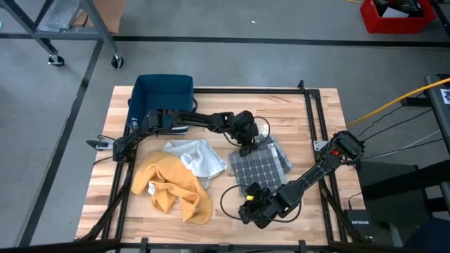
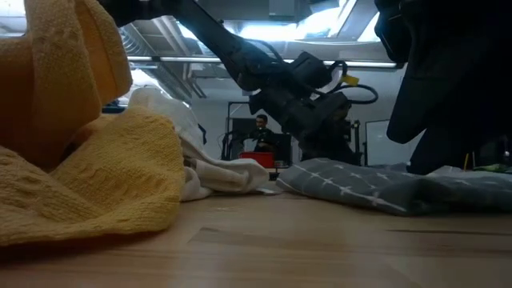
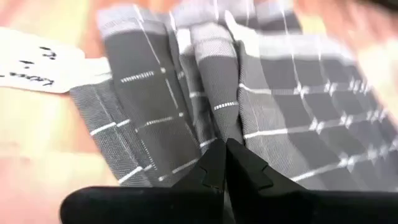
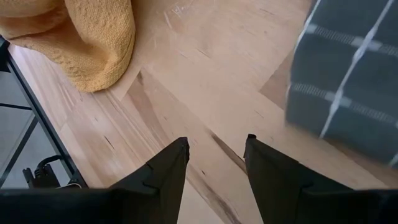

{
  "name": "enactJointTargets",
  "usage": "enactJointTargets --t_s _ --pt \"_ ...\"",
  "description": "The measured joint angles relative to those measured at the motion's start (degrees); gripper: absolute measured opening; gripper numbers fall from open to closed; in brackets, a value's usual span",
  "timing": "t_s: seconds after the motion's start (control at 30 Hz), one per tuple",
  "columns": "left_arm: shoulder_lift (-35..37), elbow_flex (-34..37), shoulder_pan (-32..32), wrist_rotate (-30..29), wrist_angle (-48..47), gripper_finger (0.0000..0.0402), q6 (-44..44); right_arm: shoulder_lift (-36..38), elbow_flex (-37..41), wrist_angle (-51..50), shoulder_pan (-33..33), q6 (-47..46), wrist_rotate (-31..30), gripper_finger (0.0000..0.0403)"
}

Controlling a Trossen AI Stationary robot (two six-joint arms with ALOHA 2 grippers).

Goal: Fold towel
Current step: Move the gray towel to the top right of the table

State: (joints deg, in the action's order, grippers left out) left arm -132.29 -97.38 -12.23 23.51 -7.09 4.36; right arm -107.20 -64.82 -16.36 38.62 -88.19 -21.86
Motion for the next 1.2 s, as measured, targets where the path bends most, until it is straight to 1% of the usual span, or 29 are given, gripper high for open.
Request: enactJointTargets --t_s 0.2,0.43,0.57,0.63,0.8,0.9,0.97,1.2 --pt "0.0 0.0 -1.9 0.0 4.5 0.0 5.7 0.0 0.0 0.0 0.0 0.0 0.0 0.0166" --pt "0.0 0.0 -4.2 -2.4 5.3 0.0 7.6 0.0 0.0 0.0 0.0 0.0 0.0 0.0166" --pt "0.0 0.0 -5.4 -3.1 5.7 0.0 9.3 0.0 0.0 0.0 0.0 0.0 -1.1 0.0166" --pt "0.0 0.0 -5.8 -2.5 7.1 0.0 10.5 0.0 0.0 0.0 0.0 0.0 -1.1 0.0166" --pt "0.0 -0.1 -6.0 1.8 11.1 0.0 11.0 0.0 0.0 0.0 0.0 0.0 -1.1 0.0166" --pt "0.0 -0.1 -5.8 2.0 13.3 0.0 11.0 0.0 0.0 0.0 0.0 0.0 -1.1 0.0166" --pt "0.0 -0.1 -5.7 0.4 13.4 0.0 10.9 0.0 0.0 0.0 0.0 0.0 -1.2 0.0166" --pt "0.0 -0.1 -7.4 -11.5 10.5 0.0 11.6 0.0 0.0 0.0 0.0 0.0 -1.2 0.0166"
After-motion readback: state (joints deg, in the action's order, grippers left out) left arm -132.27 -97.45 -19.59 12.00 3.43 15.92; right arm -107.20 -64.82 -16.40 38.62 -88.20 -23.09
